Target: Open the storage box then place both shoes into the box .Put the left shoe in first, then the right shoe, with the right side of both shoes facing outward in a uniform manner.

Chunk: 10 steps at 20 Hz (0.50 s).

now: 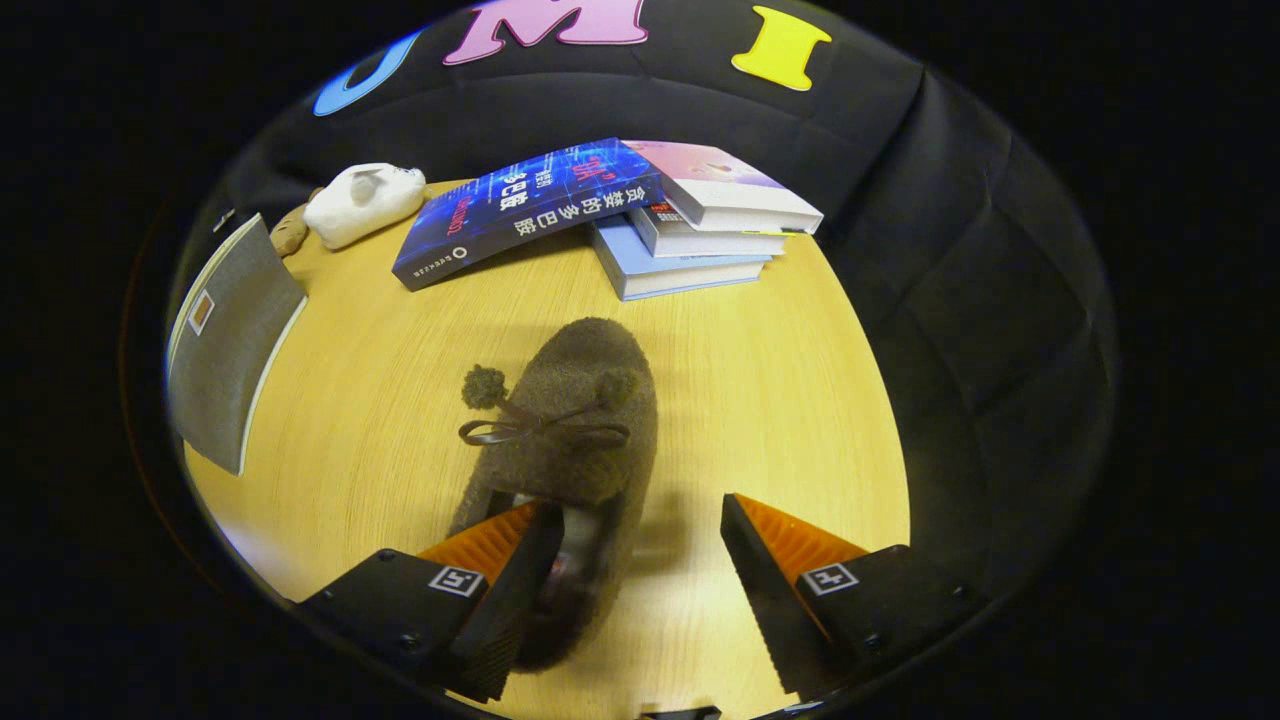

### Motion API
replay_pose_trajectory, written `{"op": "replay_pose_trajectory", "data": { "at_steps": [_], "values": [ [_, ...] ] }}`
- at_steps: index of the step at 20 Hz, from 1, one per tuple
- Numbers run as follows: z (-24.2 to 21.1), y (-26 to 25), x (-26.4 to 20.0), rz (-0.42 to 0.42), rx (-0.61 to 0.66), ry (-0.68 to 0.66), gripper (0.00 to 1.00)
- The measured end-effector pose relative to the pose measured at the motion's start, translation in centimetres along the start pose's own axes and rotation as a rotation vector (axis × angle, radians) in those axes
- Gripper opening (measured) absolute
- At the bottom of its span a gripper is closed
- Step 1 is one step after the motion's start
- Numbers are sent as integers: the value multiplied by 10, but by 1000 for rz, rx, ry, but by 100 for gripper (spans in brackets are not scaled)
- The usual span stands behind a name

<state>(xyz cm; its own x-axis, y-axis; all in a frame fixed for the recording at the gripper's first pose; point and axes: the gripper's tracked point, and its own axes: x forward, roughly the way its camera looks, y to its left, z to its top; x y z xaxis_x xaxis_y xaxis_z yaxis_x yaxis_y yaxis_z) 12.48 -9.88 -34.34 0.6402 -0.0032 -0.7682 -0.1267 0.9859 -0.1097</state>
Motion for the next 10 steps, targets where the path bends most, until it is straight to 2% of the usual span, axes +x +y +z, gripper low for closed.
{"op": "replay_pose_trajectory", "data": {
  "at_steps": [2, 4, 6, 7, 8, 9, 10],
  "values": [
    [17, 0, 10, 12, 87, -41, 97],
    [13, 3, 22, 30, 141, -14, 87],
    [7, 13, 23, 61, 167, 13, 61],
    [9, 13, 22, 59, 164, 4, 55],
    [8, 9, 21, 30, 161, 5, 49],
    [6, 6, 20, 9, 169, 11, 31],
    [5, 3, 19, -13, 184, 15, 23]
  ]
}}
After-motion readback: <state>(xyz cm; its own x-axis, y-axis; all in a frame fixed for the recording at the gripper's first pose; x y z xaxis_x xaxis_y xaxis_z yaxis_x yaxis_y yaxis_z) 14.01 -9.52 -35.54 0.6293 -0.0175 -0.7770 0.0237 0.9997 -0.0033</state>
